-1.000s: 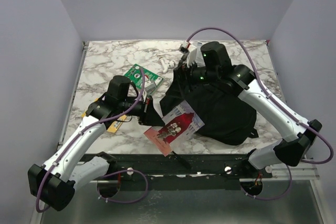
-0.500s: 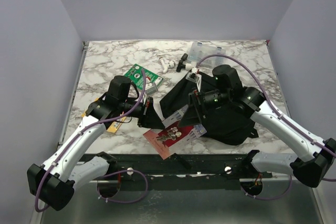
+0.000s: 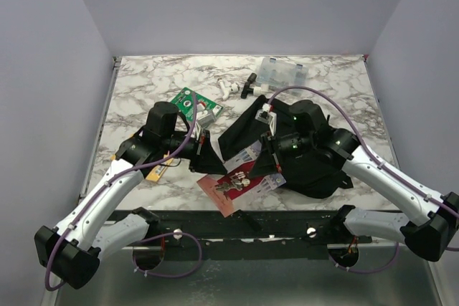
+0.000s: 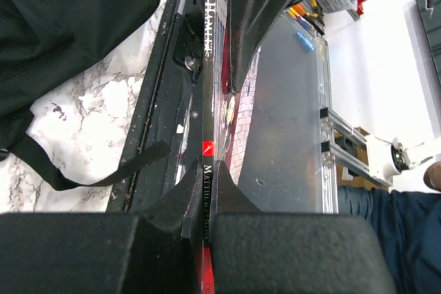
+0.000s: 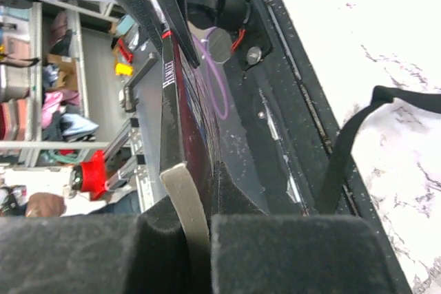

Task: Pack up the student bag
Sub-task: Pick up the book from the center of the board.

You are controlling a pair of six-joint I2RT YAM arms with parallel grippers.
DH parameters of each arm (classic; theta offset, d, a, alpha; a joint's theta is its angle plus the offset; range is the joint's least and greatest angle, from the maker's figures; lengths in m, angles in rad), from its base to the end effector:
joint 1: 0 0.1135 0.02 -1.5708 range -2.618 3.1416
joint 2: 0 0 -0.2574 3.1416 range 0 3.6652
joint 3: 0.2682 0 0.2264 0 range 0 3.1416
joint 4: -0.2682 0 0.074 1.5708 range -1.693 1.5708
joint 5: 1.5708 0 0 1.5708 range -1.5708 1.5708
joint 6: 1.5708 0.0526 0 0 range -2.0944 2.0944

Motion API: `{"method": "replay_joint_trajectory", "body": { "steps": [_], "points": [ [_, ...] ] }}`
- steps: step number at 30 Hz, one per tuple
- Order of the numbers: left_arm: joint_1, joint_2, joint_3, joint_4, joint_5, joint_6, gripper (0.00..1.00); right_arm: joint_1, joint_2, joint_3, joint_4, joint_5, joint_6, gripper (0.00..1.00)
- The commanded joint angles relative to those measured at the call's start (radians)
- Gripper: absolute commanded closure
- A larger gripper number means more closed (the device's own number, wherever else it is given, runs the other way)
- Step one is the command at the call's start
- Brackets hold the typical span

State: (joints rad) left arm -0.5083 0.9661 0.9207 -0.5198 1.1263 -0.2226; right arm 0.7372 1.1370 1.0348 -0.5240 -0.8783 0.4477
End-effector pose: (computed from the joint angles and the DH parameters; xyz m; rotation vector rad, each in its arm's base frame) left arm 0.1307 -0.1272 0.3235 0.9995 1.9338 -1.6167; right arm 0.1373 0.1794 0.3214 -0.8938 2.2361 1.5805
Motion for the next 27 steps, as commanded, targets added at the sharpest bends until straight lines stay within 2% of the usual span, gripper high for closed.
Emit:
{"method": "replay_joint_trajectory", "body": {
  "steps": [1, 2, 3, 5, 8, 12, 15, 18, 24, 27],
  "points": [
    [-0.001, -0.024, 0.032, 0.07, -0.133, -0.091, 1.0, -0.003, -0.029, 0.014, -0.072, 0.278, 0.001, 1.0],
    [-0.002, -0.028, 0.033, 0.069, -0.191, -0.113, 0.96, -0.003, -0.031, 0.024, -0.09, 0.354, -0.001, 1.0],
    [-0.001, -0.036, 0.033, 0.068, -0.248, -0.138, 0.88, -0.003, -0.03, 0.044, -0.122, 0.455, 0.001, 1.0],
    [-0.001, -0.072, 0.03, 0.064, -0.401, -0.172, 0.83, -0.004, -0.036, 0.077, -0.17, 0.649, 0.009, 1.0],
    [-0.001, -0.133, 0.023, 0.067, -0.637, -0.228, 0.55, -0.006, -0.059, 0.101, -0.199, 0.919, 0.027, 1.0],
    [-0.011, -0.201, -0.006, 0.115, -0.8, -0.281, 0.33, -0.009, -0.065, 0.161, -0.263, 1.208, 0.058, 1.0],
    [-0.041, -0.215, -0.039, 0.175, -0.863, -0.319, 0.3, -0.01, -0.098, 0.195, -0.302, 1.452, 0.112, 1.0],
    [-0.147, -0.191, -0.098, 0.301, -0.9, -0.366, 0.29, -0.01, -0.143, 0.236, -0.366, 1.699, 0.176, 1.0],
    [-0.51, -0.025, -0.175, 0.657, -1.148, -0.258, 0.27, -0.01, -0.228, 0.306, -0.512, 2.054, 0.235, 1.0],
    [-0.638, 0.145, -0.127, 0.776, -1.211, -0.175, 0.24, -0.011, -0.28, 0.339, -0.557, 2.136, 0.237, 1.0]
  ]
}}
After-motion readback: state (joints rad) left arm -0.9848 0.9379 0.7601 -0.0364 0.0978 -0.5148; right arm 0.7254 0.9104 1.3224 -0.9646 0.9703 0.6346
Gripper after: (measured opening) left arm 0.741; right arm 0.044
